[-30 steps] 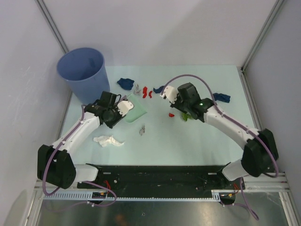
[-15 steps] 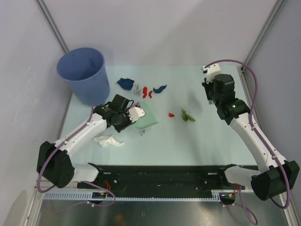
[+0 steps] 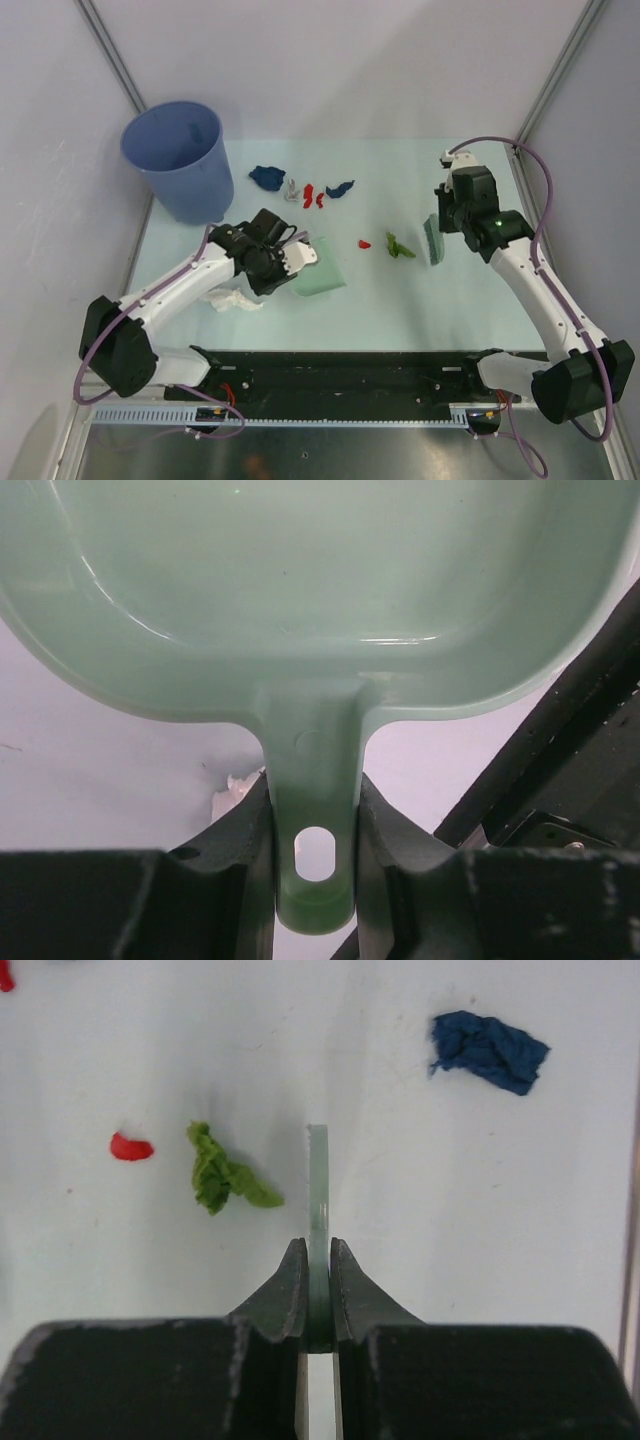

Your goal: Sweep away the paper scraps from the table

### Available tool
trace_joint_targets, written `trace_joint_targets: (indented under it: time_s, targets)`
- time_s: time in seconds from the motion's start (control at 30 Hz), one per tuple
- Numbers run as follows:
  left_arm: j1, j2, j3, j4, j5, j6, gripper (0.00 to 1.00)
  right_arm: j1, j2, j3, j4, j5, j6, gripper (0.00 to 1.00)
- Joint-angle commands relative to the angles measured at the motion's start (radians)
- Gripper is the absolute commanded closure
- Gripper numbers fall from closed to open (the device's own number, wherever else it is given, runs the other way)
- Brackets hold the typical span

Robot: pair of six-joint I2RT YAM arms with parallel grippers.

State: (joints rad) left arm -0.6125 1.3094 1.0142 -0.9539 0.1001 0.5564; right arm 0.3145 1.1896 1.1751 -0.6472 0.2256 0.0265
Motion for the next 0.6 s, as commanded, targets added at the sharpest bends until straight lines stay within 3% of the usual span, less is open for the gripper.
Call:
trace_joint_targets:
  time_s: [0.0,0.13,0.17,0.4,0.57]
  targets:
    - [-0.033,0.043,0.107,-0.014,0.050,-0.007,1.00,-0.037,0.021,0.046,0.021,-0.139,0.033,1.00]
    - [-0.081,0.190,0.246,-0.016,0.000,0.000,1.00,-0.098,0.085,0.070,0.070,-0.117,0.035,1.00]
    - [-0.092,0.212,0.257,-0.019,-0.010,0.000,1.00,-0.091,0.117,0.080,0.070,-0.047,0.024,1.00]
    - [-0.185,0.408,0.305,-0.039,-0.014,-0.022,1.00,0.027,0.220,0.097,0.112,0.052,-0.111,1.00]
    - [-0.194,0.502,0.379,-0.046,-0.071,-0.062,1.00,0.073,0.286,0.097,0.149,-0.028,-0.057,1.00]
